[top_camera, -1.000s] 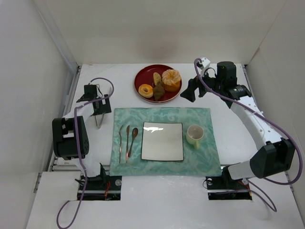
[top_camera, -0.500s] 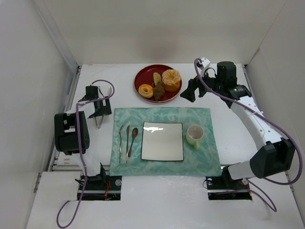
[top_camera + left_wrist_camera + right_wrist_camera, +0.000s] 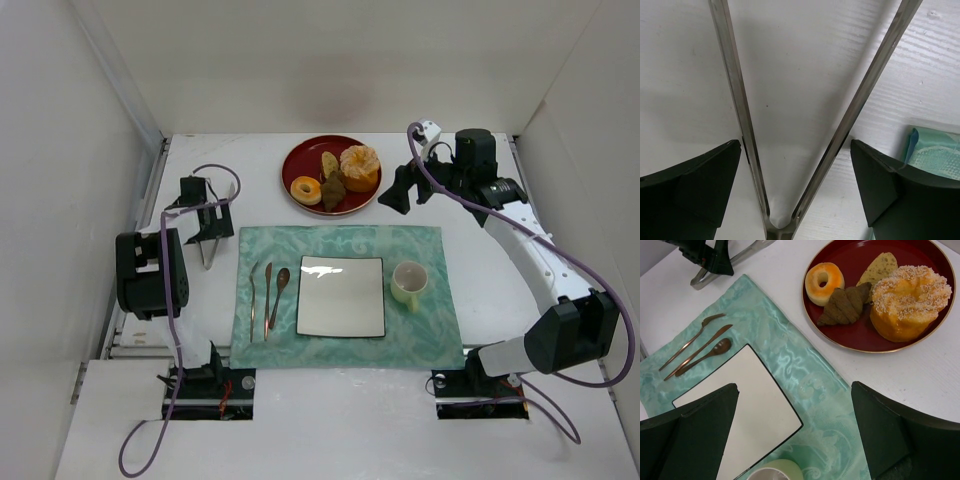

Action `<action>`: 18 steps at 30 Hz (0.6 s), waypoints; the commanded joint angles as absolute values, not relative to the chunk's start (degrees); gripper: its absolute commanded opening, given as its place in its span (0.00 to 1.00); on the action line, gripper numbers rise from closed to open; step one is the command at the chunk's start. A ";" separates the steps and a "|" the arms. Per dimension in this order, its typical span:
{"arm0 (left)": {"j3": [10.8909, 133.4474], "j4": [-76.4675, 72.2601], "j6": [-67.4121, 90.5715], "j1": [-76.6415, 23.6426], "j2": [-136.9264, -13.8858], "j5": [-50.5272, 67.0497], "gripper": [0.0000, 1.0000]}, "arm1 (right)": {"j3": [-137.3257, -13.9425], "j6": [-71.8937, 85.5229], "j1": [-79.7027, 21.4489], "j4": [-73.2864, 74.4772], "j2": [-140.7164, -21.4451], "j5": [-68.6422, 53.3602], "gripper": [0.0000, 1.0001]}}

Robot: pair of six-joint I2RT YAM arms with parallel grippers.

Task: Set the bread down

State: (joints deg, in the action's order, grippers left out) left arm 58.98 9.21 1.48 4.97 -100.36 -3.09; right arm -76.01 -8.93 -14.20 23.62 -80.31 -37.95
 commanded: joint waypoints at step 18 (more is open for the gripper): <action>59.68 9.40 -0.09 5.19 -101.78 -2.02 0.65 | -76.64 -9.93 -14.06 22.76 -78.84 -39.20 1.00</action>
